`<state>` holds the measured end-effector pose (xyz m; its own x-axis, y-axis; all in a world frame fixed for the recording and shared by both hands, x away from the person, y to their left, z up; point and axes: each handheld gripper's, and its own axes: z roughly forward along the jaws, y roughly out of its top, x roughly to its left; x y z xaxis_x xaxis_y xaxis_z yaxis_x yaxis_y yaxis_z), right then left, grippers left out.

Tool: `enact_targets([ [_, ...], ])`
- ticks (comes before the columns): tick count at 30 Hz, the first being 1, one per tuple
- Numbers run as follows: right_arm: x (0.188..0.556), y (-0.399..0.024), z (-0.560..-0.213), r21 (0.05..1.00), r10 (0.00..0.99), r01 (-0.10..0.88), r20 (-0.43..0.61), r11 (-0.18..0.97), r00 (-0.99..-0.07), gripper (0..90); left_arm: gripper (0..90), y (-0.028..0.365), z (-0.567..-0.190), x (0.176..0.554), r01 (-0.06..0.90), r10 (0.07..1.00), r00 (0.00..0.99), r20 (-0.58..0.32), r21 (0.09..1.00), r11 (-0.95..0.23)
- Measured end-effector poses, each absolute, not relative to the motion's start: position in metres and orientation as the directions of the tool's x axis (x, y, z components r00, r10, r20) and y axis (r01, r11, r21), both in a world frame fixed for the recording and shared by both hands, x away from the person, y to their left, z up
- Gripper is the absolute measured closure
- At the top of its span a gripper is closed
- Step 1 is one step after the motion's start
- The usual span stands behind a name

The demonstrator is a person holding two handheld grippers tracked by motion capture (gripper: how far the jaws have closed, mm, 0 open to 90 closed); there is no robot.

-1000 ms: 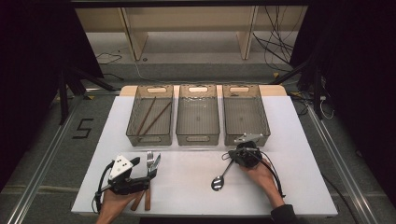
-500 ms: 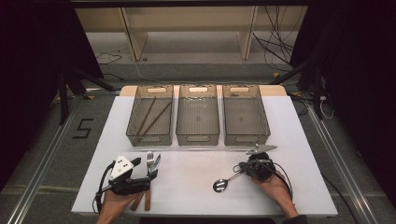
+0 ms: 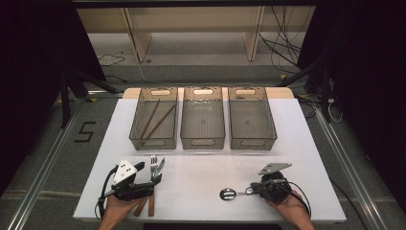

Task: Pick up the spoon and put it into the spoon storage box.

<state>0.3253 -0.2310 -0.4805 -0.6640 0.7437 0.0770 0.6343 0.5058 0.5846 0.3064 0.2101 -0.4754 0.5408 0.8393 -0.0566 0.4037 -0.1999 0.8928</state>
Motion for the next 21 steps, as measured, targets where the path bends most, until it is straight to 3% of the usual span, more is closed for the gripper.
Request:
enact_targets([
  [3, 0.324, -0.233, -0.478, 0.588, 0.73, 0.62, 0.072, 0.519, -0.679, 88.8, 20.4, 0.21, -0.475, 0.307, 0.404, 0.839, 0.541, -0.057, 0.893, -0.2],
  [6, 0.325, -0.234, -0.467, 0.608, 0.689, 0.583, 0.081, 0.538, -0.721, 81.8, 20.4, 0.21, -0.475, 0.307, 0.405, 0.839, 0.541, -0.059, 0.892, -0.199],
  [9, 0.325, -0.23, -0.459, 0.583, 0.595, 0.519, 0.075, 0.625, -0.8, 62.1, 20.4, 0.21, -0.476, 0.307, 0.406, 0.839, 0.541, -0.058, 0.891, -0.201],
  [12, 0.324, -0.221, -0.457, 0.546, 0.522, 0.449, 0.026, 0.707, -0.853, 52.8, 20.4, 0.211, -0.476, 0.307, 0.407, 0.839, 0.541, -0.058, 0.891, -0.201],
  [16, 0.326, -0.211, -0.459, 0.487, 0.479, 0.423, 0.012, 0.764, -0.878, 47.8, 20.4, 0.211, -0.475, 0.307, 0.407, 0.839, 0.541, -0.057, 0.891, -0.201],
  [21, 0.33, -0.203, -0.465, 0.425, 0.457, 0.414, 0.0, 0.805, -0.889, 48.0, 20.4, 0.211, -0.476, 0.307, 0.406, 0.839, 0.541, -0.058, 0.892, -0.2],
])
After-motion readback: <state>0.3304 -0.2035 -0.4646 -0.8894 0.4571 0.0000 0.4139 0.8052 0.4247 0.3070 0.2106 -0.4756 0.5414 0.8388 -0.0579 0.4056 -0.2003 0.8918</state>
